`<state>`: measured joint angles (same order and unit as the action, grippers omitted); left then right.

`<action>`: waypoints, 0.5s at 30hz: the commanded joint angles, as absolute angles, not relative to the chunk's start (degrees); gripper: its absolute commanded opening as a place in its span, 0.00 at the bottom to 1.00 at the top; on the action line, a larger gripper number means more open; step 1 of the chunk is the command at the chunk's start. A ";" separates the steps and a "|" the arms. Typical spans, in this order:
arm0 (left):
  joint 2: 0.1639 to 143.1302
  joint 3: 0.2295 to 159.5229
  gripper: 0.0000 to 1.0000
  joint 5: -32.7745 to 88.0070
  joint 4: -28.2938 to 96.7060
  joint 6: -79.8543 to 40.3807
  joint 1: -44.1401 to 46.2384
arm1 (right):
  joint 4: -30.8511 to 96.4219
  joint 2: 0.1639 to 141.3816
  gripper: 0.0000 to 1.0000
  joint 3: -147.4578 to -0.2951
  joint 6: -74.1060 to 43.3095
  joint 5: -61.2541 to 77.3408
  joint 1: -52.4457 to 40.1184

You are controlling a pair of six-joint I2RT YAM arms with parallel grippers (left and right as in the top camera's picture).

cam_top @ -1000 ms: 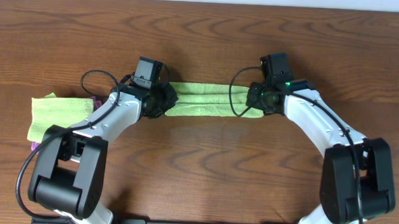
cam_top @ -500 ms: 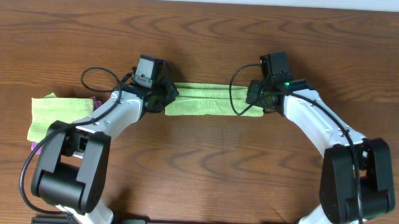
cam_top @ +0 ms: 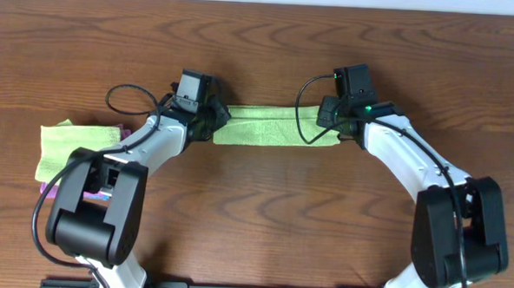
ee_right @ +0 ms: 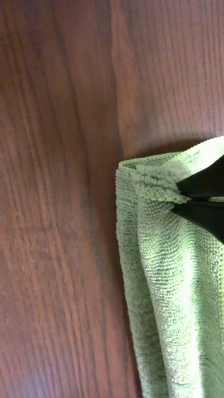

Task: Fold the cloth
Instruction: 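Lower the folded edge onto the far edge and release both grippers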

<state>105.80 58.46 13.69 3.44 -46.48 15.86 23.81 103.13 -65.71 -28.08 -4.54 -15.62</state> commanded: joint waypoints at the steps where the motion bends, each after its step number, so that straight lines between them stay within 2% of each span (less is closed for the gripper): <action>1: 107.44 60.12 0.06 10.02 3.49 -45.56 15.27 | 23.68 105.51 0.01 -66.63 -28.23 -9.21 -15.29; 15: 108.33 60.27 0.06 7.64 1.58 -44.77 15.29 | 18.85 106.91 0.01 -66.63 -27.38 -10.28 -15.29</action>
